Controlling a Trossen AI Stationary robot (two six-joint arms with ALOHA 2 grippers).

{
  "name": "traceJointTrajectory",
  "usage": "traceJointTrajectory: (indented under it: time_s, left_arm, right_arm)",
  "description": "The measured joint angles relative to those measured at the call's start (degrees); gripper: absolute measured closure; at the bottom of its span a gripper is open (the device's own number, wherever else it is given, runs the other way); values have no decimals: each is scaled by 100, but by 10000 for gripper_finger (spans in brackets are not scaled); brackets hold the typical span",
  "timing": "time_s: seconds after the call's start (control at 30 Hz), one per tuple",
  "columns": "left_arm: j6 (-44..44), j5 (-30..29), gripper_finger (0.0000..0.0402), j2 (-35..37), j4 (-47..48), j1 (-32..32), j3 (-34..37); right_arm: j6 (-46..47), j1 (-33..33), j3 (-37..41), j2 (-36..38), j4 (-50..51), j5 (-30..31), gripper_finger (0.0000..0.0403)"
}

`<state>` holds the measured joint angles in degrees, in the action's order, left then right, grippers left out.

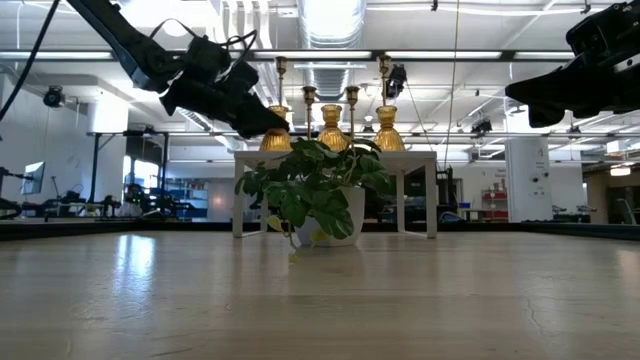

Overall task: Pick & Place candle stick holders
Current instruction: Align the yellow glass candle holder with the other yellow glass candle holder on the shelf

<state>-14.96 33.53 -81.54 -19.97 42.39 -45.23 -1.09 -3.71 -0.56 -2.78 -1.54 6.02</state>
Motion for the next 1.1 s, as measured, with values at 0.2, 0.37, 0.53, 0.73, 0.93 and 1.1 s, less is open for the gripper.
traceJointTrajectory:
  time_s: [0.2,0.37,0.53,0.73,0.93,1.1]
  left_arm:
    - [4,-47,204,0,-12,4,0]
    - [155,-124,193,-2,-79,18,0]
    - [258,-258,172,0,-83,31,0]
    - [403,-320,131,0,-81,28,0]
    - [443,-319,89,0,-81,28,-2]
    - [452,-279,66,0,-52,24,-2]
  right_arm:
    - [0,-2,0,0,0,1,394]
    - [0,-2,0,1,0,0,394]
    - [0,-2,0,0,1,2,394]
    - [0,0,1,0,0,0,394]
    - [-2,-2,0,1,0,1,394]
    - [-1,-2,0,1,1,0,394]
